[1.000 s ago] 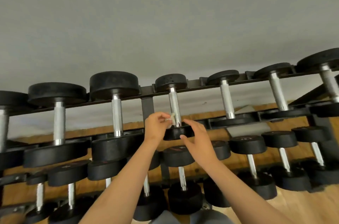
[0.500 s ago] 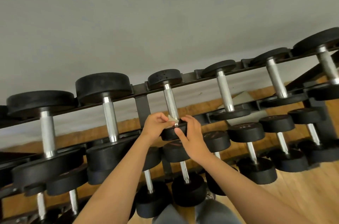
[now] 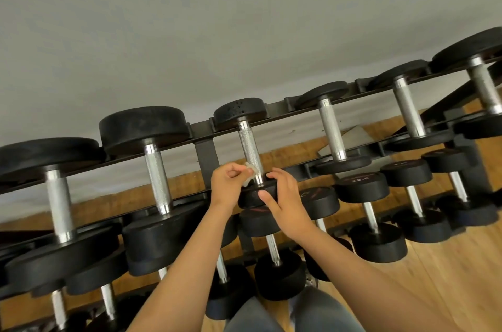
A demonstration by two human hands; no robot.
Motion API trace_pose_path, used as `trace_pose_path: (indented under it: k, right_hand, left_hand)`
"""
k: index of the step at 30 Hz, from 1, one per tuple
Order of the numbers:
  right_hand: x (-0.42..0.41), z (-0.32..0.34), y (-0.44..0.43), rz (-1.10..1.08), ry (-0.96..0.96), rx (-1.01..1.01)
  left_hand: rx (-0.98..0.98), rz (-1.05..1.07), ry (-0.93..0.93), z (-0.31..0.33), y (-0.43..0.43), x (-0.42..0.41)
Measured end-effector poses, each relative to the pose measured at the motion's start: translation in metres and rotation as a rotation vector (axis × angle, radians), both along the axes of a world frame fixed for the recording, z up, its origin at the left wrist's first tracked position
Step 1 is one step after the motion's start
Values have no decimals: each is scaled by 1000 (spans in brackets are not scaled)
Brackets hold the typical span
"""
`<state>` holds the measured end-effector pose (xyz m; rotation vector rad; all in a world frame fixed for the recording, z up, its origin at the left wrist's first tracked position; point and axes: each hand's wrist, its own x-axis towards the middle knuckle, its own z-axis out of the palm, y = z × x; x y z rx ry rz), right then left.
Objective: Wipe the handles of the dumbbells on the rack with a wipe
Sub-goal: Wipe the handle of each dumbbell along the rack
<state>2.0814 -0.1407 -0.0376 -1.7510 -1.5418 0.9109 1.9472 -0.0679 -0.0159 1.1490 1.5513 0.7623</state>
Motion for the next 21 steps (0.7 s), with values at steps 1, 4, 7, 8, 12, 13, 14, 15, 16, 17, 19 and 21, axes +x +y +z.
trace_pose_path:
  k: [1,4,7,8,12,13,14,15,16,17,19,21]
  right_hand:
    - [0,0,0,1,2,4]
    - [0,-1,0,3,1,6]
    - [0,-1,0,1,2,6]
    - [0,0,0,3,2,6]
    - [0,0,0,4,7,0]
    - [0,0,0,3,9,-3]
    - [0,0,0,3,11,-6]
    - [0,1,0,2,10,-8]
    - [0,1,0,3,7,-8]
    - [0,1,0,7,5,-8]
    - [1,1,1,11,5,-4]
    - [1,1,1,15,2,1]
  left_hand:
    - [-25,3,1,-2,-2,-1]
    - [-89,-120,60,-3,-1,-6]
    - [-23,-116,109,6,14,-3]
    - [-1,-65,92,8,18,-2]
    - [-63,-103,107,5,13,-2]
    - [-96,-168,136,4,8,-3]
    - [-108,-210,150,6,6,-4]
    - [-97,-235,158,8,7,-5]
    - [-74,-250,165,10,10,-4]
    - [-50,-242,161,11,15,-4]
    - [-7,-163,117,13,25,-3]
    - [11,-89,89,12,27,-3]
